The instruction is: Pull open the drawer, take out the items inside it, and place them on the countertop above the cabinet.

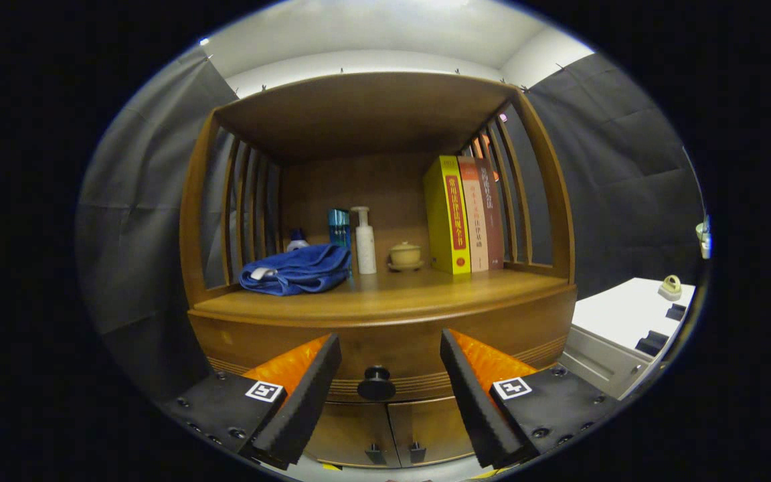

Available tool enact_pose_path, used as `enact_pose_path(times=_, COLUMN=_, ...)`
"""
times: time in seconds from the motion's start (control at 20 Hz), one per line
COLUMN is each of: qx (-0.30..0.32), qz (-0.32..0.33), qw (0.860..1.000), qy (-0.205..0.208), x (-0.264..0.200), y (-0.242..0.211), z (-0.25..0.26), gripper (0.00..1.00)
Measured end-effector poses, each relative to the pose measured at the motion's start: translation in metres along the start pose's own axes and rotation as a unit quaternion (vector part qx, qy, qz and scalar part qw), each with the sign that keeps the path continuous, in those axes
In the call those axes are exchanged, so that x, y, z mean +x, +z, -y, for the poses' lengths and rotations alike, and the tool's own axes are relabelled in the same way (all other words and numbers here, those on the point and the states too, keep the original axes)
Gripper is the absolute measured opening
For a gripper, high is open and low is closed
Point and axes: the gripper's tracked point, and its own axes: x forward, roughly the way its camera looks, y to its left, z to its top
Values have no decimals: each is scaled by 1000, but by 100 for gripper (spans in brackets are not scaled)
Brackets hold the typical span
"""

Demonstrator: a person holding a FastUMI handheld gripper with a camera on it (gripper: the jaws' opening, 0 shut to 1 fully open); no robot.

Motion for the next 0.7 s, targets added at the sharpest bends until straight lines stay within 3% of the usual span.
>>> enact_pose_path(times=0.35, qx=-45, qz=-15, qw=999, qy=16, x=22, y=-44, z=-23, gripper=93)
enact_pose_path(times=0.7, qx=-43, qz=-41, qw=998, qy=11, x=41, y=-64, z=-26, gripper=85)
